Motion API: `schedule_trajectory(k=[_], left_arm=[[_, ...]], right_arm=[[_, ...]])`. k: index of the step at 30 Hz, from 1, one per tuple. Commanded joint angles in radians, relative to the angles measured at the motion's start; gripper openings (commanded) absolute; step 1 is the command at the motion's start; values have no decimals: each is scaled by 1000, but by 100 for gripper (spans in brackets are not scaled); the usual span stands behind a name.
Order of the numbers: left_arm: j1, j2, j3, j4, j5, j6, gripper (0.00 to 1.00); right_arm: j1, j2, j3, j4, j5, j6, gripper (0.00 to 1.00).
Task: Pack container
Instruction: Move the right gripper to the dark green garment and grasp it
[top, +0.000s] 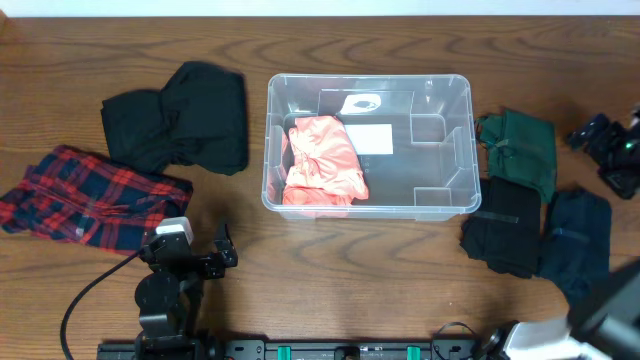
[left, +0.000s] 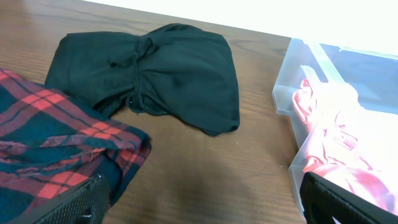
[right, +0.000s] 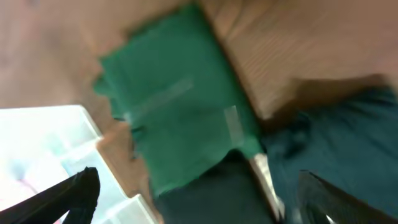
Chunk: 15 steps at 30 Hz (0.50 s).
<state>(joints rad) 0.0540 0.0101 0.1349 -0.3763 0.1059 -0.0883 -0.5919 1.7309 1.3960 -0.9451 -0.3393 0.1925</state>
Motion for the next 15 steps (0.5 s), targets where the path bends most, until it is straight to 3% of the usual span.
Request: schedule_trajectory(k=[1, 8, 11, 15], left_arm=[[-4, -6, -22, 0, 7, 9, 98], [-4, -6, -22, 0, 7, 9, 98], [-4, -6, -22, 0, 7, 9, 98], [-4, -6, -22, 0, 7, 9, 98]], right_arm=[[-14, 113, -3, 47, -114, -97, 97], [-11, 279, -3, 175, -111, -61, 96], [-2, 332, -3, 187, -137, -59, 90], [18, 381, -3, 197, -223, -60, 74]])
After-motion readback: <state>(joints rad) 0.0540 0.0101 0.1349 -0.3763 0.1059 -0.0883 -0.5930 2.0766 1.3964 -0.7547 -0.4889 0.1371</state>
